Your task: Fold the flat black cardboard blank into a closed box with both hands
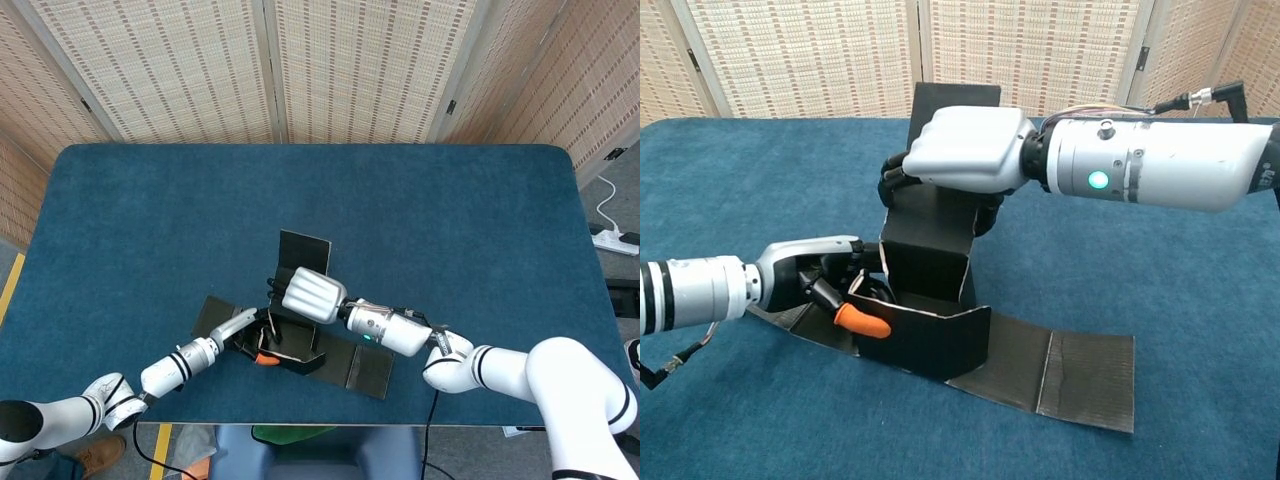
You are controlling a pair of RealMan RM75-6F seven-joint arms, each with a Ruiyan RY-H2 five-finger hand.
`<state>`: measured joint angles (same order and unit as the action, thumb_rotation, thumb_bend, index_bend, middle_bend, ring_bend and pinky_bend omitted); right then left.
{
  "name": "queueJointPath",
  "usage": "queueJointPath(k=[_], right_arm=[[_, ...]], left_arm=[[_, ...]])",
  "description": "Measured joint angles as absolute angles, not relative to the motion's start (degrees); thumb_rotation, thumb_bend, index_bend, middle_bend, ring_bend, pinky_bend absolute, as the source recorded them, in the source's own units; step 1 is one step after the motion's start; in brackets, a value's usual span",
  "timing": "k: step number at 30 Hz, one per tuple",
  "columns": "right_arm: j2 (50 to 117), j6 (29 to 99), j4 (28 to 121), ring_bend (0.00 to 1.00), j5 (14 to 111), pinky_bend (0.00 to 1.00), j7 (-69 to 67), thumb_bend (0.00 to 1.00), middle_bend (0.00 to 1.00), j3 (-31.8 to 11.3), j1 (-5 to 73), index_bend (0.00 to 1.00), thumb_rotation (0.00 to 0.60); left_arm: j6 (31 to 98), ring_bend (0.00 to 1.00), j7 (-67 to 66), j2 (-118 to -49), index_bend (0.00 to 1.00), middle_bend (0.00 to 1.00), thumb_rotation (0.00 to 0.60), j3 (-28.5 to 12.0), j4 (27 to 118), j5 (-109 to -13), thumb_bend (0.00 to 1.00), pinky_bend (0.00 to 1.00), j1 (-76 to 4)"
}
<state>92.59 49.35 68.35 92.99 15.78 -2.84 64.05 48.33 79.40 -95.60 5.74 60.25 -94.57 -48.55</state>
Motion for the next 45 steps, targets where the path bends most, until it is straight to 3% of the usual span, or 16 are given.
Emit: queueJointPath(k=[3,5,9,15,25,37,42,45], right_arm=[[92.4,49.4,68.5,0.78,92.9,1.0,16.1,0.28,0.2,-2.8,63.7,0.1,0.6],[91.9,49.3,69.2,0.76,92.3,1.0,16.5,0.27,0.11,-2.9,63.3,0.01,0.6],[90.2,48.8,71.8,0.72,90.4,1.0,17.4,0.24,0.0,-3.4,62.4,0.0,0.6],[85.9,49.9,78.5,0.7,88.4,1.0,17.9,0.24,0.0,-3.8,59.9,0.0,0.6],[77.2,62.1,88.4,0.7,90.8,1.0,11.4,0.24,0.01,-3.0,52.0,0.0,0.6],[74.0,80.7,87.3,0.71,90.7,1.0,-8.2,0.24,0.06,-2.1,37.2,0.0,0.6],[76.0,82.3,84.5,0.71,90.3,1.0,-13.8,0.23,0.06,-2.9,35.0,0.0,0.6],[78.6,82.0,83.6,0.72,90.2,1.0,-14.6,0.14,0.08,-4.1,35.2,0.0,0.6]], left_arm=[[48.7,0.48,79.7,-96.1,0.33,0.31,0.6,5.7,59.9,-93.7,0.18,0.62,-48.1],[49.2,0.48,79.8,-96.0,0.33,0.32,0.6,5.8,59.9,-93.7,0.18,0.62,-47.9],[49.5,0.48,79.7,-95.5,0.34,0.33,0.6,6.0,60.0,-93.3,0.18,0.62,-47.7],[49.9,0.48,80.2,-93.6,0.34,0.33,0.6,5.7,61.2,-92.0,0.18,0.62,-47.0],[51.8,0.48,85.0,-89.0,0.34,0.33,0.6,4.3,65.1,-89.5,0.18,0.62,-45.2],[54.6,0.48,108.0,-78.8,0.32,0.32,0.6,1.6,73.7,-88.1,0.18,0.62,-43.2],[54.6,0.48,115.1,-76.0,0.32,0.32,0.6,0.8,76.9,-88.4,0.18,0.62,-43.1],[54.6,0.48,117.0,-75.0,0.31,0.32,0.6,0.6,78.0,-89.2,0.18,0.62,-43.2]])
